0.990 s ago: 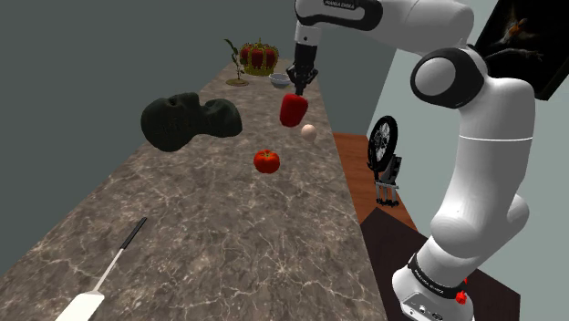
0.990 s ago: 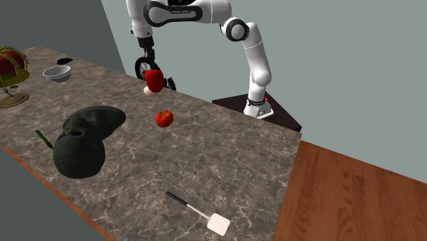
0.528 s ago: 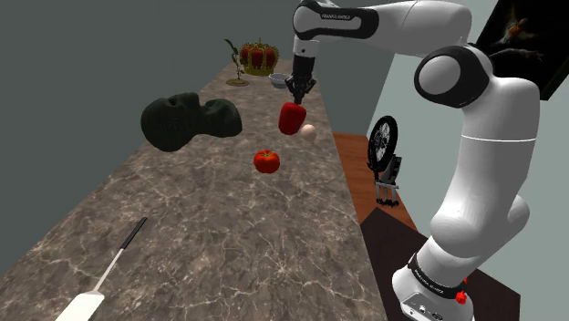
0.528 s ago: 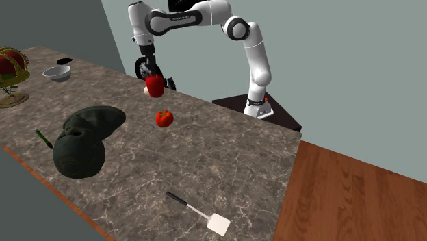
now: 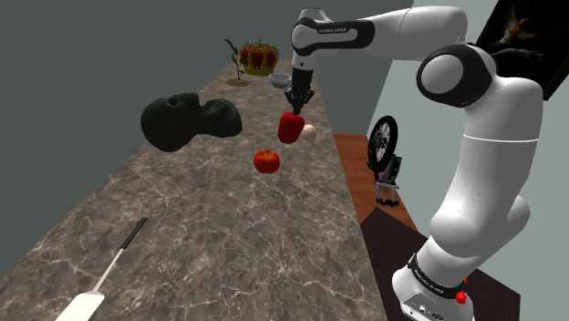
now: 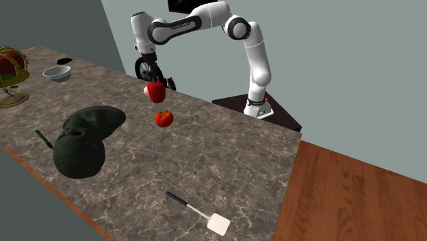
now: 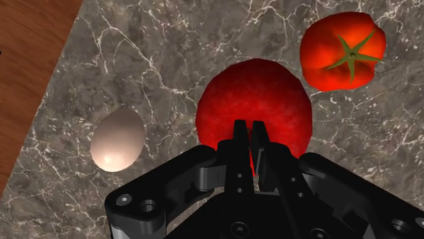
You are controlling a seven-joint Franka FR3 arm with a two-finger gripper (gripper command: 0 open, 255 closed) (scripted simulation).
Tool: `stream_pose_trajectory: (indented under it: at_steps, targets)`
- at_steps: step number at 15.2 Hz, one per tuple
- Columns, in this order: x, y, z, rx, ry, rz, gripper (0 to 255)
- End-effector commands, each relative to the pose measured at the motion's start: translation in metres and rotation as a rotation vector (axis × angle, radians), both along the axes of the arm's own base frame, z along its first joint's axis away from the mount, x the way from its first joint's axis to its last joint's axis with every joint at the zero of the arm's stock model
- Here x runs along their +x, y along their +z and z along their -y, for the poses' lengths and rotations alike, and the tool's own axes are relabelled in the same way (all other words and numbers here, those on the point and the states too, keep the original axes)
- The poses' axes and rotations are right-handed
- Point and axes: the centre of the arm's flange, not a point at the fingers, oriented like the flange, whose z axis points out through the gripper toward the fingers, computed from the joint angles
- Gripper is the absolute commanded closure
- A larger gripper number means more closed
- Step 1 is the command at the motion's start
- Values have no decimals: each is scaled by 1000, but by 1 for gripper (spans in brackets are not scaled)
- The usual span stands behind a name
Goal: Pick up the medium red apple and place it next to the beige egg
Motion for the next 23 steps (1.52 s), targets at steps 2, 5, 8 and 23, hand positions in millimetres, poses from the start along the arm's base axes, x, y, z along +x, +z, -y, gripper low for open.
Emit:
stream_pose_trajectory:
  at_steps: [2,5,8,23]
  targets:
    - [0,-15,-1,0,0,1,255]
    - [0,-31,-1,0,0,1,255]
    - [0,-47,-1,0,0,1,255]
    - [0,-78,-1,0,0,1,0]
